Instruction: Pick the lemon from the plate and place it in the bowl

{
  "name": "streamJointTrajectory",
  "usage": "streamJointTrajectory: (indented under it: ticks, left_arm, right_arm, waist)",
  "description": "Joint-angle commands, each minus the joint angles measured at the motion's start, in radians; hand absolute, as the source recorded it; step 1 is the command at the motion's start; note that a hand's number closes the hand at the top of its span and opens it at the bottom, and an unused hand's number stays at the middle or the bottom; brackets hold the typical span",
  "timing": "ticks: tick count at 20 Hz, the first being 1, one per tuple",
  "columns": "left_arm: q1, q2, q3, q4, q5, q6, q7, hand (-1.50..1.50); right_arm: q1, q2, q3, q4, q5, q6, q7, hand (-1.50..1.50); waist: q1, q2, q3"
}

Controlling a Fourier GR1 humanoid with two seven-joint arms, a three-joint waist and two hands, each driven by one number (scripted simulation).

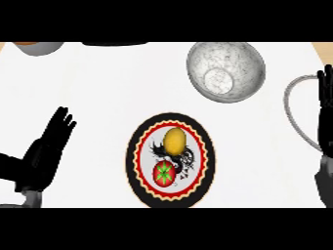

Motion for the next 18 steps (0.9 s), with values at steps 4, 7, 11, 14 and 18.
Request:
streamJointTrajectory:
  ticks: [4,7,11,14,18]
  left_arm:
    - [-0.109,0.103,0.064,0.025,-0.123,0.090,0.038,0.00]
    - [-0.093,0.118,0.075,0.013,-0.132,0.092,0.007,0.00]
    - [-0.081,0.141,0.099,0.020,-0.161,0.133,0.018,0.00]
    - [-0.098,0.147,0.088,0.011,-0.157,0.122,0.048,0.00]
    - [-0.123,0.153,0.089,0.015,-0.176,0.141,0.068,0.00]
  right_arm:
    - [-0.032,0.026,0.164,-0.158,0.292,-0.218,0.199,1.50]
    - [0.132,-0.169,0.147,0.052,0.467,-0.162,0.280,1.50]
    - [0.258,0.049,0.155,0.022,0.568,-0.444,0.468,-1.50]
    - [0.330,0.150,0.298,-0.009,0.745,-0.530,0.507,-1.50]
    - [0.417,0.266,0.422,-0.020,0.976,-0.602,0.615,-1.50]
  waist:
    - [0.028,-0.046,-0.003]
    - [-0.017,-0.004,-0.043]
    - [-0.040,-0.050,-0.011]
    - [-0.021,-0.050,-0.011]
    - [-0.018,-0.046,-0.010]
